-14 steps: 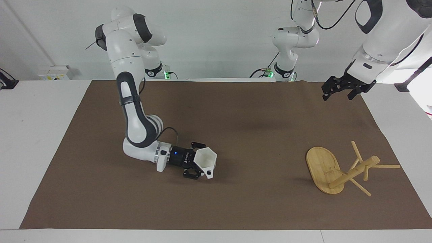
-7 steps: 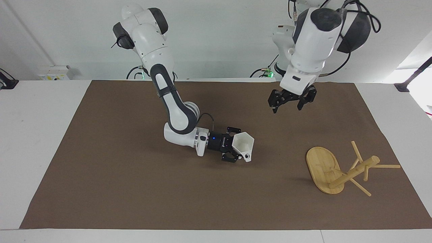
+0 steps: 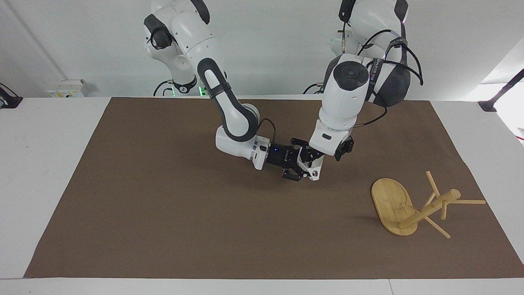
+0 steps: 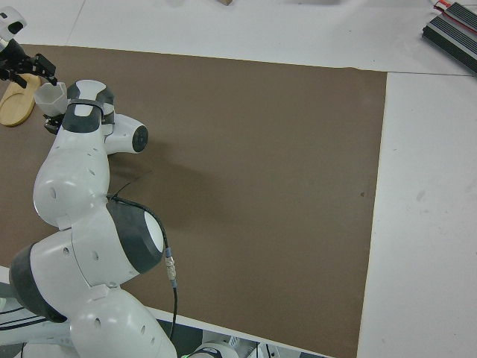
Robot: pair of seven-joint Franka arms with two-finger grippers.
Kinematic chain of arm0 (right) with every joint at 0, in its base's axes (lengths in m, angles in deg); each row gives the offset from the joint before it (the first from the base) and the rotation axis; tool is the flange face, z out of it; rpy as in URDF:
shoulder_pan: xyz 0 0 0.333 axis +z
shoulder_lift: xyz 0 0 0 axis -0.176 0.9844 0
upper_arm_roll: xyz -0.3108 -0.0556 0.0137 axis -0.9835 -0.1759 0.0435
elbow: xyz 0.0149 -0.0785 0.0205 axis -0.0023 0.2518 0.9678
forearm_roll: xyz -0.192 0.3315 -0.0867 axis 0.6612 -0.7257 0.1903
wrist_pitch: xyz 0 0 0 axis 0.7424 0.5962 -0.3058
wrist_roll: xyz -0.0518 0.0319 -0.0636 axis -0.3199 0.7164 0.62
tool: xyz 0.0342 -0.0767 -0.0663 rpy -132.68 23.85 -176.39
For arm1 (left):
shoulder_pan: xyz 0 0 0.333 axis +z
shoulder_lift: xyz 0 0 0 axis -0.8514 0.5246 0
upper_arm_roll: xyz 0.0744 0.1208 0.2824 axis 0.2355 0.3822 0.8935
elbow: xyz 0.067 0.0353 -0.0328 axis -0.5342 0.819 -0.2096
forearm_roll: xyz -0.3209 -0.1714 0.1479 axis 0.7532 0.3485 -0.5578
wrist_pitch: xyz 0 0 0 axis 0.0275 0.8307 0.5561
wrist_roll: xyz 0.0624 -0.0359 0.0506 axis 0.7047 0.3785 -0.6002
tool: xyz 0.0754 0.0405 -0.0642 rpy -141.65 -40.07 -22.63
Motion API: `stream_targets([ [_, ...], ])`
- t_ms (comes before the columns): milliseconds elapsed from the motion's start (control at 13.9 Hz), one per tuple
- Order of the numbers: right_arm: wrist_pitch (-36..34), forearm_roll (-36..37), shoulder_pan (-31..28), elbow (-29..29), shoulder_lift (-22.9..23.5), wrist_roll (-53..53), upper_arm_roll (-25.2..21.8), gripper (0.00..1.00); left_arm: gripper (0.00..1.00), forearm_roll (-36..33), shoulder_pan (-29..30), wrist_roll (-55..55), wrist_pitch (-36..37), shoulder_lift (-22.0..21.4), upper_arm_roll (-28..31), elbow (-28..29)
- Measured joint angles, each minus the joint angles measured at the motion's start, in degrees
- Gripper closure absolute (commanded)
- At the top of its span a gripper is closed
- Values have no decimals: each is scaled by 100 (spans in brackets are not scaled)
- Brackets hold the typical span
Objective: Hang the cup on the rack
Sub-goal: 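Grasp the mug with the left gripper from the right gripper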
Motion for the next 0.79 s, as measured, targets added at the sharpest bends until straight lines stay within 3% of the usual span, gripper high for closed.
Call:
stream_targets([
  [287, 0, -4, -4, 40, 0, 6, -29, 58, 2, -1, -8, -2, 498, -1, 1, -24],
  [359, 0, -4, -4, 44, 0, 6, -30, 58, 8, -1, -9, -2, 633, -3, 0, -27],
  [502, 1, -4, -4, 51, 0, 6, -35, 58, 35, 9, -16, -2, 686, -4, -2, -28],
  [789, 1, -4, -4, 55, 0, 6, -38, 58, 38, 139, -27, -6, 687, -4, -3, -15],
])
